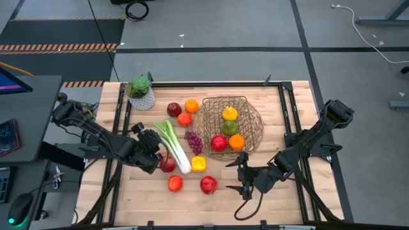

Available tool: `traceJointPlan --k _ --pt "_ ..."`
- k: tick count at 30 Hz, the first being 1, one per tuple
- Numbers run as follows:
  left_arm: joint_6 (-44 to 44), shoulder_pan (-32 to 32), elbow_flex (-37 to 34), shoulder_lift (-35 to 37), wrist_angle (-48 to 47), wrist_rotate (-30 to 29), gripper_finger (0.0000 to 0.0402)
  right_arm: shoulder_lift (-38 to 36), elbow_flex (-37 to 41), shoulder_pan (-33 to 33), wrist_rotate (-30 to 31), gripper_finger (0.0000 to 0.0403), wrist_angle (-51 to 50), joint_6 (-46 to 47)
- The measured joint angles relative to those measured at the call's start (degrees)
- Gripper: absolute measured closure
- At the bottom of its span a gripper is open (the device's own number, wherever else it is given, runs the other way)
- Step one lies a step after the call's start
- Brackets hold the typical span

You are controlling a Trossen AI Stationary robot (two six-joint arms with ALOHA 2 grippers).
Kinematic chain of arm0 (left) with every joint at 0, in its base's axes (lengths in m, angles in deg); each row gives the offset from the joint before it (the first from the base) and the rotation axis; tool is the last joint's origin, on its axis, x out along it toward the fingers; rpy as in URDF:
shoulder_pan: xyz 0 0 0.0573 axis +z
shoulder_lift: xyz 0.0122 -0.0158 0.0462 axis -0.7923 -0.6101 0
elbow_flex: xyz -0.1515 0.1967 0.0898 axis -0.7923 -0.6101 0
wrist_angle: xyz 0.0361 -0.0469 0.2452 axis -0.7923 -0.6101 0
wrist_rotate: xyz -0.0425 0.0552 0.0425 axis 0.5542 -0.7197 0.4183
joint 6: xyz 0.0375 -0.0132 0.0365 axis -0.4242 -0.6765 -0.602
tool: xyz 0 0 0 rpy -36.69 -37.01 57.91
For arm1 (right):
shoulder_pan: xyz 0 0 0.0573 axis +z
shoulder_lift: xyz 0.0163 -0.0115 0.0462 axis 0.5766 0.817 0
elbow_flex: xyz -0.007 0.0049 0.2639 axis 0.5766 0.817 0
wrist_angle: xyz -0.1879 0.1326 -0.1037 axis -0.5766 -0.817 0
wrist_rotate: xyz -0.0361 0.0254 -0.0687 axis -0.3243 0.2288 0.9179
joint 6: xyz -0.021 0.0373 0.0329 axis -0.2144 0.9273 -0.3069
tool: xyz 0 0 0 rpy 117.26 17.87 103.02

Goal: Build produce basket
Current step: Put the pomegranate into the wire basket

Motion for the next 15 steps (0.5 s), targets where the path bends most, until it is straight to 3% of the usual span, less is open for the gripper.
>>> traceJointPlan --k 3,9,15 --pt "-2.9 2.2 -2.7 2.9 6.2 4.3 0.0230 0.0 0.0 -0.5 0.2 0.0019 0.0 -0.7" --pt "-7.3 5.4 -3.6 4.4 18.8 20.5 0.0230 0.0 0.0 -2.0 0.2 0.0019 -0.1 -1.6" --pt "-7.0 5.8 -3.6 3.0 25.8 21.7 0.0215 0.0 0.0 -2.8 -0.2 0.0019 -0.8 -1.2"
